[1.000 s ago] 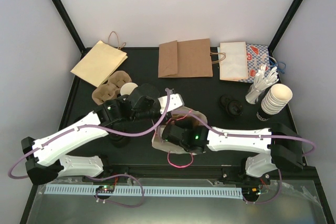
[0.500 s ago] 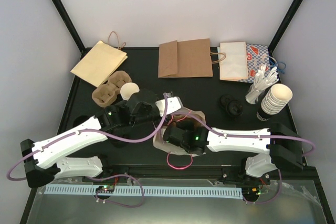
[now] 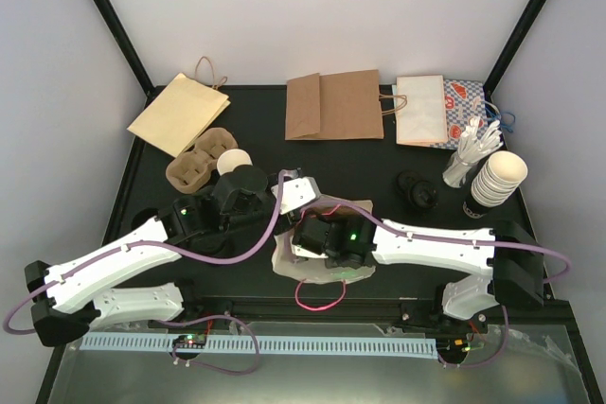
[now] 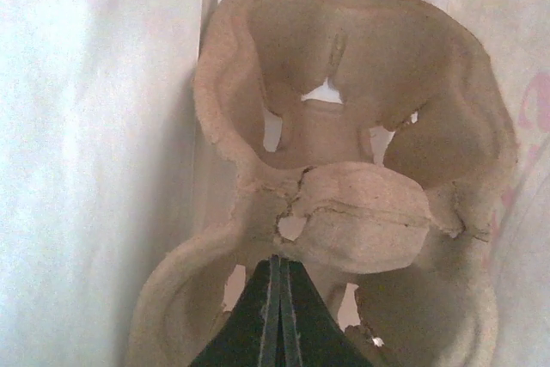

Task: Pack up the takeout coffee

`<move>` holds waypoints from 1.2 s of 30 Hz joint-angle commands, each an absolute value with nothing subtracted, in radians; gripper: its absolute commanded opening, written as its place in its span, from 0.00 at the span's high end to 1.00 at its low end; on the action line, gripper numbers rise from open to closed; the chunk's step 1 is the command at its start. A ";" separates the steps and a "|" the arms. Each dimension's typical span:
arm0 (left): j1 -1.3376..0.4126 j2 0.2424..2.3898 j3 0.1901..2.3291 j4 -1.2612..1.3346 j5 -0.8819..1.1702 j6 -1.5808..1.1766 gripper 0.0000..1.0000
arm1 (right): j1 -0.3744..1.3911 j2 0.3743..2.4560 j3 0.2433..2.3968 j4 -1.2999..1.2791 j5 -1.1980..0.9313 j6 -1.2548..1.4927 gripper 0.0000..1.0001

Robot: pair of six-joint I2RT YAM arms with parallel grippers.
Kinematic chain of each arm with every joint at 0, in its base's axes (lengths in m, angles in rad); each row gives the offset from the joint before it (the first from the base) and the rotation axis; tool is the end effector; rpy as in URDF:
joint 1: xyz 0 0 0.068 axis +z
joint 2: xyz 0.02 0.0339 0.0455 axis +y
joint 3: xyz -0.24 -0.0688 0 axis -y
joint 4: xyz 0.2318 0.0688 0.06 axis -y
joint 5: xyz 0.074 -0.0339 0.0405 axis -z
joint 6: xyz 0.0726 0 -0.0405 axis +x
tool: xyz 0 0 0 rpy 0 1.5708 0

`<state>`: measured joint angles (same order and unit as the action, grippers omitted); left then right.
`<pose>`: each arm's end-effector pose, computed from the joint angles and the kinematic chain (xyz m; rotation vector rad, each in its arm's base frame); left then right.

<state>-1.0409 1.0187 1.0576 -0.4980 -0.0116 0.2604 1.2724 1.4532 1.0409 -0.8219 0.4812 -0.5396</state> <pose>0.1295 -0.2195 0.3218 1.2439 1.6463 -0.4765 0.1127 0.2520 0.1833 -1.9991 1.7061 -0.4417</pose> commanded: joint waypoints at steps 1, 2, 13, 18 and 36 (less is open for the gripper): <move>-1.055 1.030 1.035 -0.534 0.052 0.259 0.98 | 1.262 1.438 1.139 -0.881 0.353 -0.451 0.99; -1.055 1.029 1.034 -0.535 0.049 0.259 0.98 | 1.263 1.436 1.144 -0.896 0.340 -0.443 0.99; -1.055 1.037 1.050 -0.533 0.004 0.252 0.98 | 1.343 1.415 1.108 -0.911 0.405 -0.357 0.99; -1.055 1.061 1.089 -0.529 -0.024 0.249 0.98 | 1.361 1.422 0.985 -0.766 0.524 -0.364 0.99; -1.049 1.153 1.115 -0.425 -0.173 0.433 0.98 | 1.135 1.537 0.907 -0.130 0.755 -0.712 0.99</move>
<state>-1.0351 1.1103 1.0981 -0.4343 -0.1982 0.3901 1.1477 1.4982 0.8886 -0.3321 0.6960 -0.6621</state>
